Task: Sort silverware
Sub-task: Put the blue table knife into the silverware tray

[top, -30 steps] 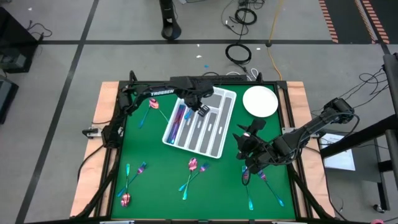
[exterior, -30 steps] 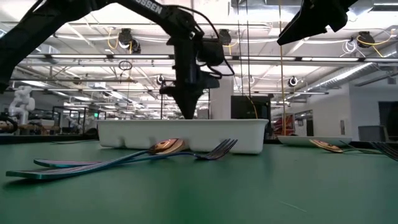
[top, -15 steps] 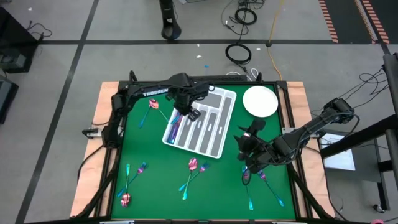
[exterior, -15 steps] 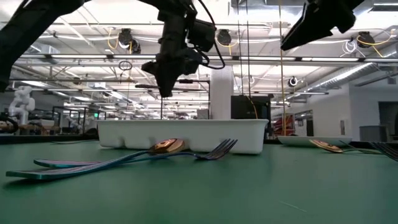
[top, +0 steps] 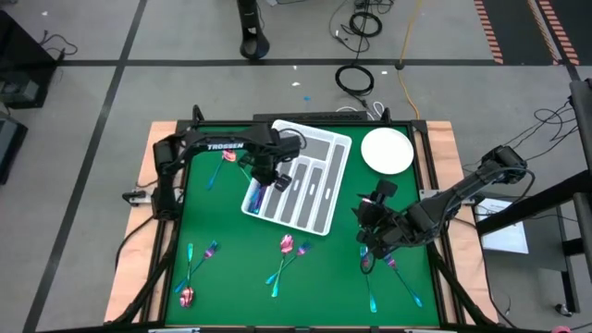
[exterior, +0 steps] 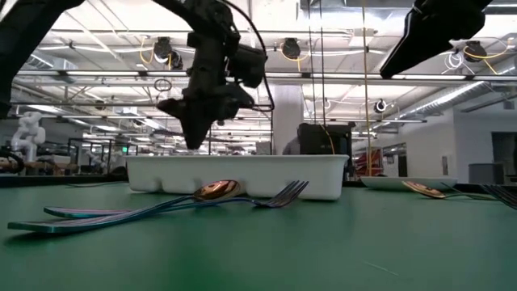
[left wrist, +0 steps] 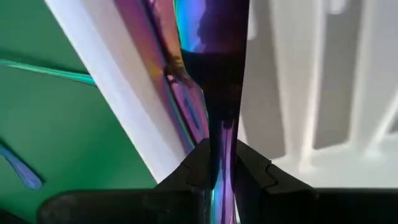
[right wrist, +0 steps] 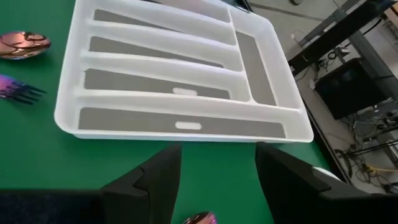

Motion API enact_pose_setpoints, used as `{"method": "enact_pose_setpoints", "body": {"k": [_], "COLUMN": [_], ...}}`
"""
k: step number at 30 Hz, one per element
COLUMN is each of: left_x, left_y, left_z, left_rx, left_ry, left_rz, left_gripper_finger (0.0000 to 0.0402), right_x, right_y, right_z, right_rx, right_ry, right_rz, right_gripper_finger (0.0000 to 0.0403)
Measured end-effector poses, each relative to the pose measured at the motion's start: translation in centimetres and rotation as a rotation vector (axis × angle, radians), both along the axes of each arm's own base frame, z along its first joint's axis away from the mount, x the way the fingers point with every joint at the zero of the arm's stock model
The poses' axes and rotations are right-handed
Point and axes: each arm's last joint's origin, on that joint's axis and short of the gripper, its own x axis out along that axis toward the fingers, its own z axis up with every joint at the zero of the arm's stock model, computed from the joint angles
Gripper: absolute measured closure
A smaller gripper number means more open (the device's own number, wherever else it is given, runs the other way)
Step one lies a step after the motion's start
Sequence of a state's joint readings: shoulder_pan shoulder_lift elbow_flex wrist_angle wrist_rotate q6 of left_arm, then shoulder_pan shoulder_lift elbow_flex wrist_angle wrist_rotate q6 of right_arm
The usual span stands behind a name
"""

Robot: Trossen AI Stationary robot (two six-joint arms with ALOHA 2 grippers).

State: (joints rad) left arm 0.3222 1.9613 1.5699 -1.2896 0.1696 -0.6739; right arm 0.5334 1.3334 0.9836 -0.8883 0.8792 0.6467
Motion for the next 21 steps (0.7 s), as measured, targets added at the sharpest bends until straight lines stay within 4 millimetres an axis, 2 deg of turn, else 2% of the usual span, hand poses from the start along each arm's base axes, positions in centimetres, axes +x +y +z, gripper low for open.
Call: {"method": "enact_pose_setpoints", "body": {"k": [4, 8, 16, 21], "left_x": [-1.1, -1.5, -1.7, -1.7], "left_y": [-0.1, -0.4, -0.1, -0.1], "left_z": [-1.6, -2.4, -2.7, -2.7], "left_rx": [-0.024, -0.042, -0.037, -0.023], "left_ry": [0.078, 0.103, 0.121, 0.125], "left_rz": [0.035, 0.034, 0.113, 0.114], "left_gripper_finger": [0.0359, 0.0359, 0.0358, 0.0338], "right_x": [-0.1, -0.1, -0.1, -0.1], "right_y": [0.1, 0.1, 0.1, 0.1], "right_z": [0.0, 0.0, 0.0, 0.0], "right_rx": [0.015, 0.013, 0.005, -0.006], "right_ry": [0.006, 0.008, 0.017, 0.026], "right_rz": [0.009, 0.011, 0.018, 0.028], "right_gripper_finger": [0.0209, 0.0209, 0.0209, 0.0209]}}
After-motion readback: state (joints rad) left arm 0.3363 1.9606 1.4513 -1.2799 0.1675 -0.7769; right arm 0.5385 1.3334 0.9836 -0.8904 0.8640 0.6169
